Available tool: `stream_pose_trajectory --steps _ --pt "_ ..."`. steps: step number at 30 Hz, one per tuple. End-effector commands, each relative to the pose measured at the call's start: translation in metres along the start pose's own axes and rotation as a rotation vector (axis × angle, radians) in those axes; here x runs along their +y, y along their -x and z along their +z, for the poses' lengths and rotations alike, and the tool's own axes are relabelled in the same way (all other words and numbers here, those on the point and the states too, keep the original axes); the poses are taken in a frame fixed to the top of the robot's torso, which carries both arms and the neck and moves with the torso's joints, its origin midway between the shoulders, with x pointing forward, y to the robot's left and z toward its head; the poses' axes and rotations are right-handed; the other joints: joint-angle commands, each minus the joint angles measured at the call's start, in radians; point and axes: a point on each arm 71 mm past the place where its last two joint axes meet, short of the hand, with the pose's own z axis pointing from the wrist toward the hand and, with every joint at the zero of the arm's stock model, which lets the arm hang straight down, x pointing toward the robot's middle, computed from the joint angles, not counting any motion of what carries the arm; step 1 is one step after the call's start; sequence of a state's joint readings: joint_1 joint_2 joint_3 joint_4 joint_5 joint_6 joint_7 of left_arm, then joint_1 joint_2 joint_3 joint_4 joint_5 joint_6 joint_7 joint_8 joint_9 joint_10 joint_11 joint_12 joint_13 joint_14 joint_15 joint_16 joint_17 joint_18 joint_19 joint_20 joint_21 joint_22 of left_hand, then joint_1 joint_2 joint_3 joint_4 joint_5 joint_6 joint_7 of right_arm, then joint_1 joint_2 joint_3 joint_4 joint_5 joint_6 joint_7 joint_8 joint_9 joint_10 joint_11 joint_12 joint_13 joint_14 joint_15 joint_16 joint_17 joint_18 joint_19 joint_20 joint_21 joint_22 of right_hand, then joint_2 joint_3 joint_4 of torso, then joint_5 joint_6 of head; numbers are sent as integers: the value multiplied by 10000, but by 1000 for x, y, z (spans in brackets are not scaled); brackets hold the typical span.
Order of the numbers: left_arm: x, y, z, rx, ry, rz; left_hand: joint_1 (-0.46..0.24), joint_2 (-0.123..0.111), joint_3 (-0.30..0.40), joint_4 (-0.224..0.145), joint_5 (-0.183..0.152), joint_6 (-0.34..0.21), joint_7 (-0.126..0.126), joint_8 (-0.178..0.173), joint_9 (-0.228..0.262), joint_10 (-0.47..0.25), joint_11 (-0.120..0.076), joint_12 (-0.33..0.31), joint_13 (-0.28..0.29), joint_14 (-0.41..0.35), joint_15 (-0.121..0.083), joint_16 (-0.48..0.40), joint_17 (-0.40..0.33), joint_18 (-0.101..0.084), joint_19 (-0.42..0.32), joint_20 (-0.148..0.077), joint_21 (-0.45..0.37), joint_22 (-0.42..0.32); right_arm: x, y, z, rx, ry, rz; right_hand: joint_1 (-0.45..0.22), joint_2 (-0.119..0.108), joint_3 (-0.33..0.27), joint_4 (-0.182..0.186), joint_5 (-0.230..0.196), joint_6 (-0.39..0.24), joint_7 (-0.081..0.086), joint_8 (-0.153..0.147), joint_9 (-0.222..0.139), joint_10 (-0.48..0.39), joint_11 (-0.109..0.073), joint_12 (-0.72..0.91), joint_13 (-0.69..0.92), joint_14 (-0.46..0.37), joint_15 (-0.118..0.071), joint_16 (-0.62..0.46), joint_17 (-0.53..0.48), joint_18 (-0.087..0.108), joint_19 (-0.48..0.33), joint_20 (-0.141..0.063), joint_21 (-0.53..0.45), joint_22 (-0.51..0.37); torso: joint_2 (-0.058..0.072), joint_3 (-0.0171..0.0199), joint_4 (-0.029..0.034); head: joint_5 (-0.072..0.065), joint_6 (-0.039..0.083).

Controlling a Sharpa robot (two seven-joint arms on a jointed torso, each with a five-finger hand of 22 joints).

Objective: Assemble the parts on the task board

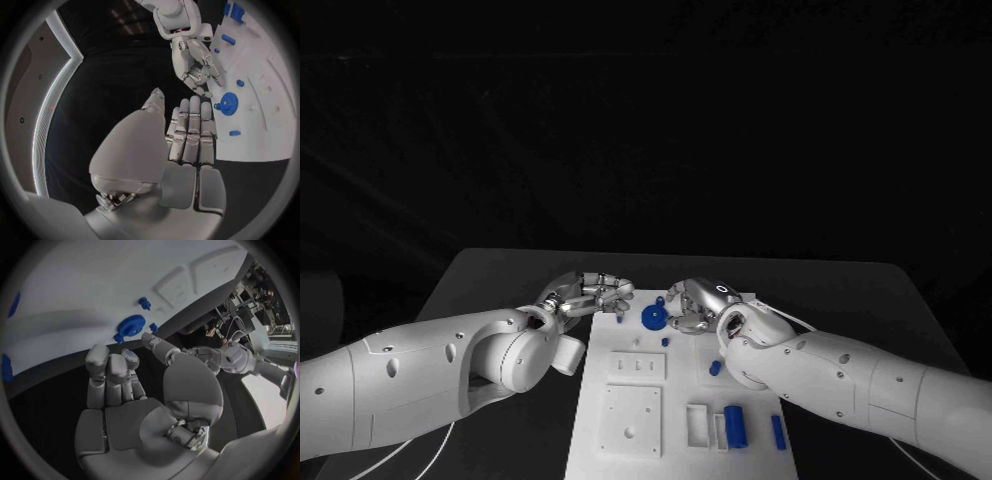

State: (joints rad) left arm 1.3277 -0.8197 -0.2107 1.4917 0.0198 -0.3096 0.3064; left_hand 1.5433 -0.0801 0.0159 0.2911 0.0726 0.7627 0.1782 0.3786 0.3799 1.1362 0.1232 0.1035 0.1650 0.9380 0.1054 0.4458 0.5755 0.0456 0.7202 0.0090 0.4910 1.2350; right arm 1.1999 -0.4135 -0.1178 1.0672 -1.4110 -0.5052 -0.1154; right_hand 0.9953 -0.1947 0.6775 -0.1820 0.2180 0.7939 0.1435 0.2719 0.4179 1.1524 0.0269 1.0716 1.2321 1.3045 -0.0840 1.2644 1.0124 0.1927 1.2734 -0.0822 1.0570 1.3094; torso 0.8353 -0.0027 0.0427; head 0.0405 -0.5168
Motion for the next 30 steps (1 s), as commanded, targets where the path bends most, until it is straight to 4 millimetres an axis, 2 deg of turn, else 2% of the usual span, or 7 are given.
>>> stream_pose_trajectory --steps 1,6,10,15,21,26,30 --pt "-2 3 0 100 -217 47 56 26 -56 -10 24 17 10 -34 15 -38 -2 -50 14 52 28 -52 15 174 -73 -9 -23 -14 1 17 -3 -622 495 945 -28 -6 -12 -43 59 50 46 48 11 -10 62 42 -10 25 64 -49 11 691 -1 -75 -6 122 -24 13 -31 5 71" --pt "-3 13 1 -201 -282 145 72 18 -57 -14 21 28 1 -32 23 -25 -10 -48 19 53 28 -55 19 174 -75 -9 -23 -14 -12 44 -9 -734 542 1752 7 1 -10 -96 31 150 112 99 30 -49 128 56 -11 18 128 -73 13 691 -26 -78 -27 120 -47 44 -82 -11 188" --pt "-2 17 2 -288 -295 174 85 17 -56 -16 21 35 -4 -31 28 -15 -14 -46 22 55 27 -56 22 175 -75 -10 -22 -15 -35 61 -18 -845 837 2274 65 65 -5 -196 -17 206 131 124 37 -115 149 52 -17 -3 150 -118 4 691 -89 -57 -60 122 -107 83 -152 4 223" --pt "-2 20 3 -326 -303 199 88 29 -60 -10 17 60 8 -28 44 58 -8 -16 45 65 25 -58 31 174 -73 -10 -18 -16 -69 78 -31 -1068 465 3034 143 196 -20 -378 98 228 141 124 29 -343 158 -16 -47 -131 159 -256 -22 691 -320 24 -165 135 -181 136 -242 -56 251" --pt "-1 20 4 -295 -295 196 89 45 -78 -8 11 92 32 -37 75 332 -60 128 132 103 14 -48 61 175 -58 -16 -2 -15 -109 83 -36 -701 -510 2786 430 381 50 -657 201 253 130 132 27 -428 150 -6 -58 -187 151 -300 -7 691 -433 66 -197 153 -252 195 -343 -41 240" --pt "1 19 4 -252 -272 174 88 48 -80 -8 11 92 32 -40 77 335 -60 129 134 111 11 -45 65 175 -54 -18 0 -15 -140 78 -44 -249 -944 1803 552 379 79 -789 250 256 95 132 24 -462 121 4 -63 -200 129 -312 4 691 -467 95 -195 165 -304 272 -431 -65 187" --pt "2 20 3 -245 -250 162 88 47 -88 -9 10 91 31 -47 82 303 -52 110 131 119 7 -42 72 176 -50 -21 3 -16 -156 73 -51 20 -1142 1286 647 331 64 -917 276 246 37 132 24 -494 66 10 -70 -218 76 -329 12 691 -500 124 -190 174 -309 301 -453 -148 159"
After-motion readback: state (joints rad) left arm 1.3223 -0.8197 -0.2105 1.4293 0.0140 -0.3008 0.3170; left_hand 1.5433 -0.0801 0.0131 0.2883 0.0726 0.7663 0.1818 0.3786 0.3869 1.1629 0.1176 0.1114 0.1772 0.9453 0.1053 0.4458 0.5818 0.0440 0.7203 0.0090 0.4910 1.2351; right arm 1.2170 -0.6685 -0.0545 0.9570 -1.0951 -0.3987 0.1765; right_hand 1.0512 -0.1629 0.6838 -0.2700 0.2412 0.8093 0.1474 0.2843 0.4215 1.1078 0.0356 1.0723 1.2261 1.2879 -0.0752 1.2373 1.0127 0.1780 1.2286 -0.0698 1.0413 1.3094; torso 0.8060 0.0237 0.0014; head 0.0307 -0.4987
